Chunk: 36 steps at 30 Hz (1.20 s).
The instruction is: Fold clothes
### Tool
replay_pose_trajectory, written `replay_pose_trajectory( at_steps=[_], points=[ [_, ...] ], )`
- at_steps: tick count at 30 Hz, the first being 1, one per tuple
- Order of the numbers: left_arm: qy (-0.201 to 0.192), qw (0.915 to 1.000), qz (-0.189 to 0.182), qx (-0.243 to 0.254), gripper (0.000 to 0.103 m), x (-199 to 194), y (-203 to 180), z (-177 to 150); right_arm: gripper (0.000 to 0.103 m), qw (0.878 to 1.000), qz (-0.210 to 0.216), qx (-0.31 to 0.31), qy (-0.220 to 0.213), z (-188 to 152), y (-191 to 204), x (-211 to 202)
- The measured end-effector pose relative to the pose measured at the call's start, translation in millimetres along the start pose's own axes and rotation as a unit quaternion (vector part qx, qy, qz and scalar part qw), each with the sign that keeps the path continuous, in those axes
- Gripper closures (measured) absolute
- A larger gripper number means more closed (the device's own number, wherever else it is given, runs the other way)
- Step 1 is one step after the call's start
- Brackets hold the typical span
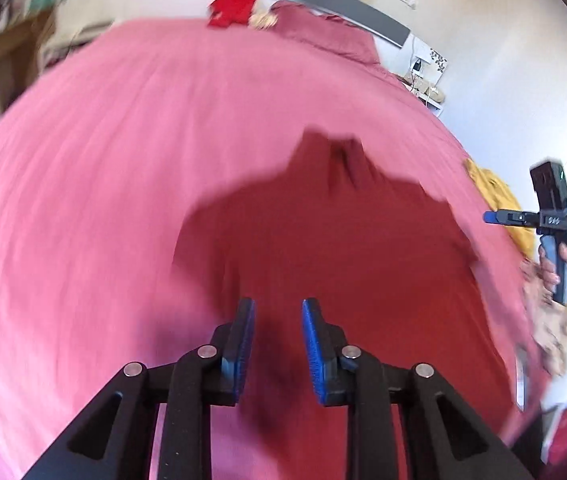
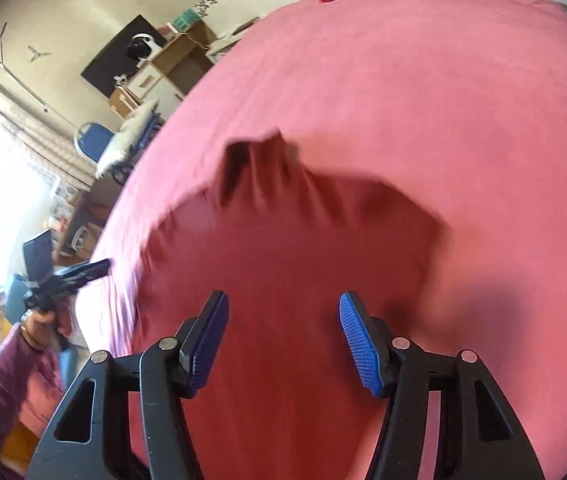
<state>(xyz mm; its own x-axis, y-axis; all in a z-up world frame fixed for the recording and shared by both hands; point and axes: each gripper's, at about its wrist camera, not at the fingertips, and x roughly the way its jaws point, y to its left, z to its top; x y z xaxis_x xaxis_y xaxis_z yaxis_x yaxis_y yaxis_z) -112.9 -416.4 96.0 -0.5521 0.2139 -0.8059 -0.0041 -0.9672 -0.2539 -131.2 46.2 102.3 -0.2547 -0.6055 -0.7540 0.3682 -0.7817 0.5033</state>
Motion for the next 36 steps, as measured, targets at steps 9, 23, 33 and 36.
replay_pose_trajectory(
  at_steps=[9, 23, 33, 36],
  points=[
    [0.013, 0.9981, -0.013, 0.06, 0.079, 130.8, -29.8, 109.9, 0.043, 0.999, 0.014, -0.021, 0.034, 120.1, -17.4, 121.9],
    [0.012, 0.9976, -0.067, 0.008, 0.099, 134.4, -3.3, 111.2, 0.095, 0.999, 0.04, -0.014, 0.034, 169.2, -44.3, 164.4],
    [-0.06, 0.9882, -0.129, 0.057, 0.098, 1.9, -13.3, 14.8, 0.095, 0.989, 0.06, -0.132, 0.0, 82.7, 9.3, 61.5],
    [-0.037, 0.9888, -0.128, 0.067, 0.097, 1.3, -27.9, -32.2, 0.095, 0.987, 0.05, -0.151, 0.003, 32.2, -3.4, 31.9]
  ],
)
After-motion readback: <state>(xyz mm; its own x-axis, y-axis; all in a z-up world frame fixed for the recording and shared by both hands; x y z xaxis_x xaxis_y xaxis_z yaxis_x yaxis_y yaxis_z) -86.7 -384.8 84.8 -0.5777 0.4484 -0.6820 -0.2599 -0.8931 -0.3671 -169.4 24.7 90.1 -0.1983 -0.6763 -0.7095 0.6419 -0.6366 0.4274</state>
